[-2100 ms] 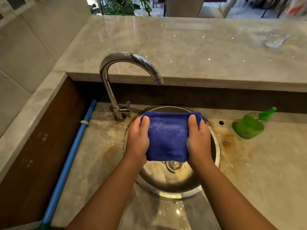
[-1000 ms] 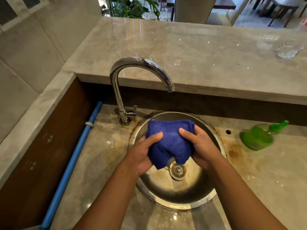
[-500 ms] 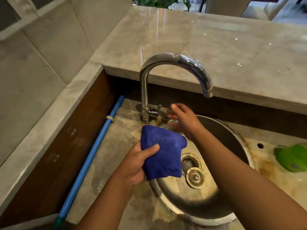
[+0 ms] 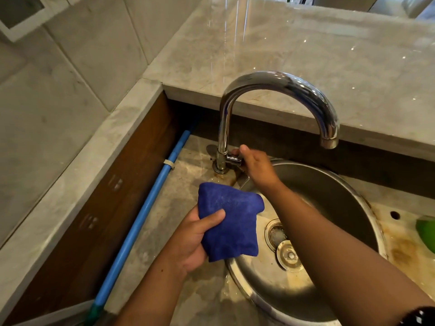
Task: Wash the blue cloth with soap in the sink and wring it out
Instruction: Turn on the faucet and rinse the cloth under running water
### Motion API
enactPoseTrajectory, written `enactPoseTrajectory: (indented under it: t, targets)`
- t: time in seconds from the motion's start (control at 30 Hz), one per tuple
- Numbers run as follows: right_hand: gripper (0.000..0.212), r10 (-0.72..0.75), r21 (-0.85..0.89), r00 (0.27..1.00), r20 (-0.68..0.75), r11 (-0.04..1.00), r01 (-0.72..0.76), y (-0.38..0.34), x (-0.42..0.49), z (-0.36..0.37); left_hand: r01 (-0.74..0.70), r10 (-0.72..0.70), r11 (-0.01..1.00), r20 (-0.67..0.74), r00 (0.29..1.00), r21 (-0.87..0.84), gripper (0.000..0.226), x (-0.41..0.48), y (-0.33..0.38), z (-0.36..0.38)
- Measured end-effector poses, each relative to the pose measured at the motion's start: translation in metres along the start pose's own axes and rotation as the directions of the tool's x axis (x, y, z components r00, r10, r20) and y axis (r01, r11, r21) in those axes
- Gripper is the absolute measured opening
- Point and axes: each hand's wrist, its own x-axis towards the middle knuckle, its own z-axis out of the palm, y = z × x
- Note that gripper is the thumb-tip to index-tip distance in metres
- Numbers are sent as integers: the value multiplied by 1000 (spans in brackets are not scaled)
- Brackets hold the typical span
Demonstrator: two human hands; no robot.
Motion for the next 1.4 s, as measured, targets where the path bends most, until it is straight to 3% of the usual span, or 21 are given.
enactPoseTrajectory:
  t: [0.4,0.83,1.07,1.4]
  targets:
    - [35,-28,30,996,-84,999,31,5,-9,7,13,-13,1000,-15,1000,-23,50,-1,-7,1]
    - [41,-23,0,997,-79,1000,23,6,-3,5,23,-24,999,-20,999,-48,51,1,-7,3]
    - [32,73,371,997,30,925,-78,11,-7,5,13,-16,998,-42,999,-65,49,1,-9,2]
    - [26,-43,406,995,89,914,3,14,-13,2,18,-23,997,-61,998,-72,51,-2,-12,6]
